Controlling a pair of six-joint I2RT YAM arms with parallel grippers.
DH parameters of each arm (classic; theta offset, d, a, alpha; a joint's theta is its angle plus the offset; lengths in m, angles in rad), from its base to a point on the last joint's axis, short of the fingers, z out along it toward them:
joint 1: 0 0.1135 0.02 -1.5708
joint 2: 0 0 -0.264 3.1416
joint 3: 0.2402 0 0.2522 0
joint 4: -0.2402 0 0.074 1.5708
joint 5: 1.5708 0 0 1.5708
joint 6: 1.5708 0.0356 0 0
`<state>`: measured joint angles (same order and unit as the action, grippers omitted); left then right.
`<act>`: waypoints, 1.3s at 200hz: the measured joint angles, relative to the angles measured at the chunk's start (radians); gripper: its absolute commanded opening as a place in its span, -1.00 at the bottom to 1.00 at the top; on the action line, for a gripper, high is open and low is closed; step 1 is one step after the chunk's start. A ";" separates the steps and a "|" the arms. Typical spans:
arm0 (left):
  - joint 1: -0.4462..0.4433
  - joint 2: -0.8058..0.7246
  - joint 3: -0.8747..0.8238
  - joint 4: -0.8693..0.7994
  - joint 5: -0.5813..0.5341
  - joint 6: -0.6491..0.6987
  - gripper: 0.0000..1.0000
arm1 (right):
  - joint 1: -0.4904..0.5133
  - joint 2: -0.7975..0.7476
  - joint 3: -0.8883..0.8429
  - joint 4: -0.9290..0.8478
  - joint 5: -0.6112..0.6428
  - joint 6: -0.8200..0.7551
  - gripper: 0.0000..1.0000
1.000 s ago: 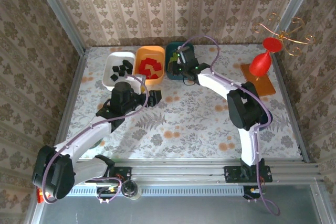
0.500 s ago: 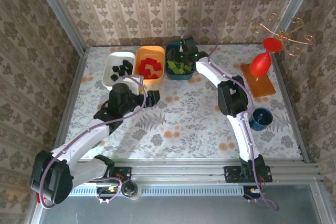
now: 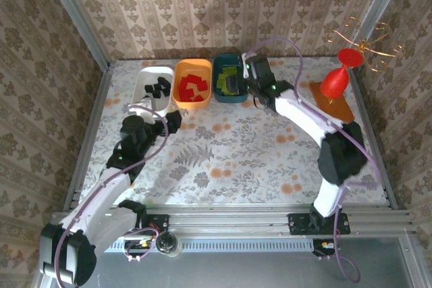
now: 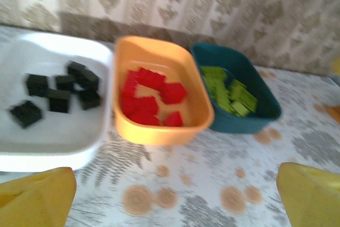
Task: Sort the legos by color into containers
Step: Reset both arms
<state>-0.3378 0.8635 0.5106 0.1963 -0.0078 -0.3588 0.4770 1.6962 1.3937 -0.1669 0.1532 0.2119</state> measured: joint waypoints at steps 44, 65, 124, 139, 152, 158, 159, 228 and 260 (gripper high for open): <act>0.081 -0.051 -0.074 0.056 -0.176 0.069 1.00 | 0.019 -0.299 -0.468 0.174 0.331 -0.095 0.94; 0.099 -0.066 -0.074 0.083 -0.264 0.130 1.00 | -0.003 -0.370 -0.629 0.214 0.452 -0.114 1.00; 0.248 0.027 -0.115 0.151 -0.302 0.215 1.00 | -0.108 -0.451 -0.834 0.379 0.603 -0.143 1.00; 0.277 0.082 -0.151 0.198 -0.296 0.227 1.00 | -0.142 -0.444 -0.858 0.427 0.595 -0.162 1.00; 0.295 0.128 -0.185 0.255 -0.287 0.247 1.00 | -0.171 -0.425 -0.875 0.480 0.571 -0.176 1.00; 0.300 0.150 -0.198 0.283 -0.282 0.256 1.00 | -0.185 -0.414 -0.886 0.510 0.555 -0.181 1.00; 0.301 0.155 -0.202 0.291 -0.281 0.258 1.00 | -0.186 -0.413 -0.887 0.513 0.554 -0.182 1.00; 0.351 0.556 -0.215 0.635 -0.166 0.316 1.00 | -0.284 -0.367 -0.962 0.760 0.357 -0.222 1.00; 0.351 0.692 -0.216 0.780 -0.124 0.332 1.00 | -0.314 -0.338 -0.996 0.882 0.257 -0.234 1.00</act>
<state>0.0128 1.5558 0.2951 0.9760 -0.1322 -0.0265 0.1631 1.3579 0.3977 0.7151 0.4099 -0.0219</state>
